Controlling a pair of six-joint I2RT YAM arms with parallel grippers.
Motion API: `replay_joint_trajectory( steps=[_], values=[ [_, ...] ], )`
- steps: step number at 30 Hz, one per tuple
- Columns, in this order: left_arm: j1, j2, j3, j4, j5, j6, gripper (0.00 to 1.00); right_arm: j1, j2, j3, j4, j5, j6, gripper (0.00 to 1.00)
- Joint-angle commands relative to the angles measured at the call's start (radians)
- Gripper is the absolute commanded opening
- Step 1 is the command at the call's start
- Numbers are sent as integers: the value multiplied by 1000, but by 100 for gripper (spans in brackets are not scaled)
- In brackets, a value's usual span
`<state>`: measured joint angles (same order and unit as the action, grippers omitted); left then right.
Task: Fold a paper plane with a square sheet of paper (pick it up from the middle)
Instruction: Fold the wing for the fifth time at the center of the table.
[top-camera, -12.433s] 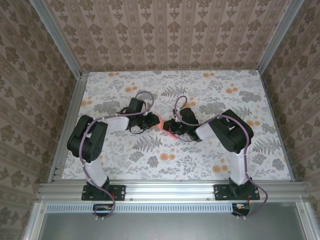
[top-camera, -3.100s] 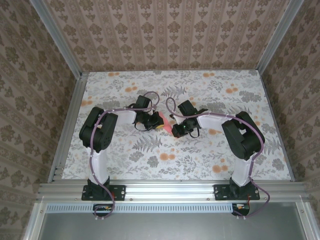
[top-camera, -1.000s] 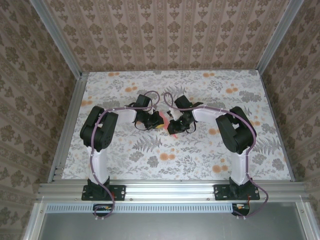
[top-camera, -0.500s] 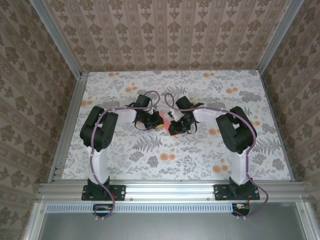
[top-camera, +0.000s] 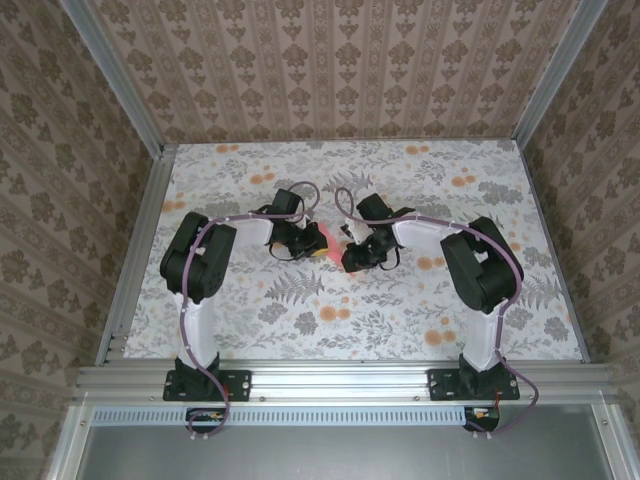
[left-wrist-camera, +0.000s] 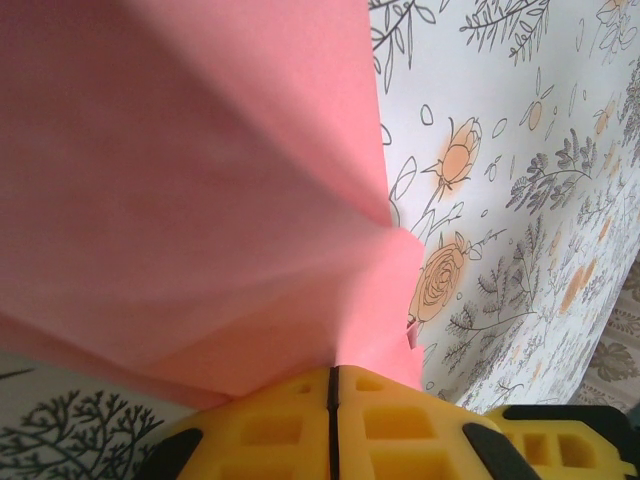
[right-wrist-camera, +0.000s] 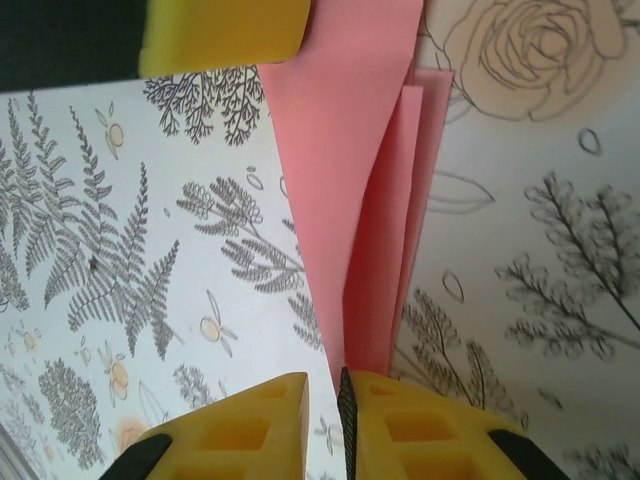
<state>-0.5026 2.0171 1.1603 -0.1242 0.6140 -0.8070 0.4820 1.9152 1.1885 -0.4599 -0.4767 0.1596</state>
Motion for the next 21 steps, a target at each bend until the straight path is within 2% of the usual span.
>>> replay_joint_trajectory(
  steps=[1, 10, 21],
  values=[
    [19, 78, -33, -133, -148, 25, 9, -3, -41, -10, -70, 33, -3, 22],
    [19, 80, -27, -137, -145, 28, 9, 7, 3, 9, -72, 4, -15, 29],
    [19, 78, -26, -141, -146, 30, 9, 6, 42, 29, -64, 36, -8, 21]
  ],
)
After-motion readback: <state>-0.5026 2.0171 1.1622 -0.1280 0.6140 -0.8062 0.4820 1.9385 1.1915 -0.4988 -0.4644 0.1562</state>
